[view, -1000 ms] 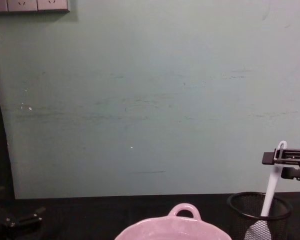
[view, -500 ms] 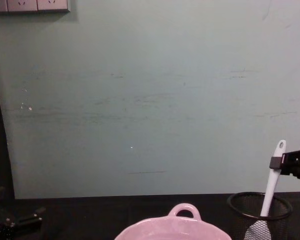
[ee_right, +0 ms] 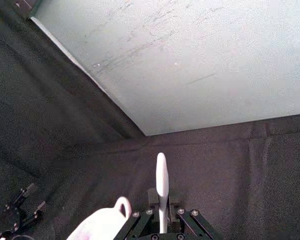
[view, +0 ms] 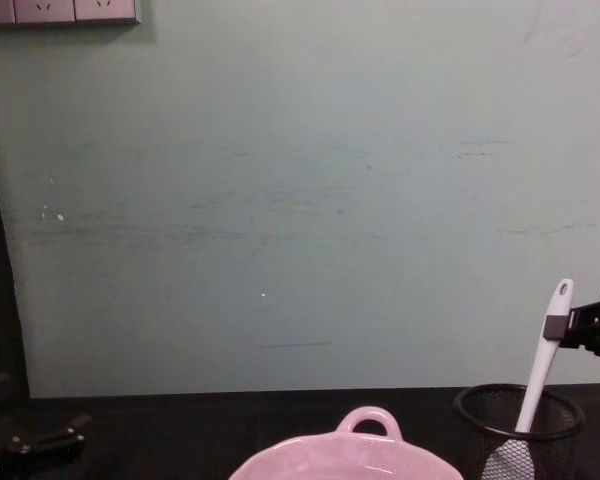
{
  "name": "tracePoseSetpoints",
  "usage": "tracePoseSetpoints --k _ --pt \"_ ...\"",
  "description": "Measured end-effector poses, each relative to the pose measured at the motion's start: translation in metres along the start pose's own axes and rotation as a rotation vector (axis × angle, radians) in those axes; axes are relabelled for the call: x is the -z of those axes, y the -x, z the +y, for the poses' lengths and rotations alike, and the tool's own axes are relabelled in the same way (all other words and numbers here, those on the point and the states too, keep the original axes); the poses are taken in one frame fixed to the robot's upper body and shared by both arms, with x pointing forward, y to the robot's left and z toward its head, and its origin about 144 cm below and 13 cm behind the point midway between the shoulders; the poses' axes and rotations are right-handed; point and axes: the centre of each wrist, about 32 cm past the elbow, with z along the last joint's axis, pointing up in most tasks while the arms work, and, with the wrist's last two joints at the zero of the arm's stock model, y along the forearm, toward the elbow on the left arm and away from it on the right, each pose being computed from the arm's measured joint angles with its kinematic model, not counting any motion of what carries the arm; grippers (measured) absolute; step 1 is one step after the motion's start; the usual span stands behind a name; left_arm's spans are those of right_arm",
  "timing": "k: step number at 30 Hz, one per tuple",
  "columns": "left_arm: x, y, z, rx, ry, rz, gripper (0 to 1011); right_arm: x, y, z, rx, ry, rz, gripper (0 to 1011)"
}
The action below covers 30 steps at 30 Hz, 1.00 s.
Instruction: Use the one hand to pick up the spoon and stir the clear water in the bowl.
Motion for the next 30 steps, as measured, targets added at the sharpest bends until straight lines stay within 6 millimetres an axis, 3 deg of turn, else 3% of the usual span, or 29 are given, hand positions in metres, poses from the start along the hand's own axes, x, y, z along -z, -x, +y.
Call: tracePoseSetpoints --k 4,9,18,25,30 --pt "0.0 0.0 0.0 0.0 0.0 0.0 1011 -0.003 0.004 -0.006 -0.015 -0.017 -0.045 110" --pt "0.0 0.0 0.0 0.0 0.0 0.0 1011 -0.026 0.022 -0.036 -0.091 -0.071 -0.232 110" --pt "0.0 0.0 0.0 0.0 0.0 0.0 1011 -0.069 0.055 -0.07 -0.171 -0.075 -0.421 110" --pt "0.0 0.0 0.0 0.0 0.0 0.0 1011 -0.099 0.088 -0.074 -0.256 -0.052 -0.544 110" --pt "0.0 0.0 0.0 0.0 0.0 0.0 1011 -0.11 0.117 -0.06 -0.345 -0.014 -0.606 110"
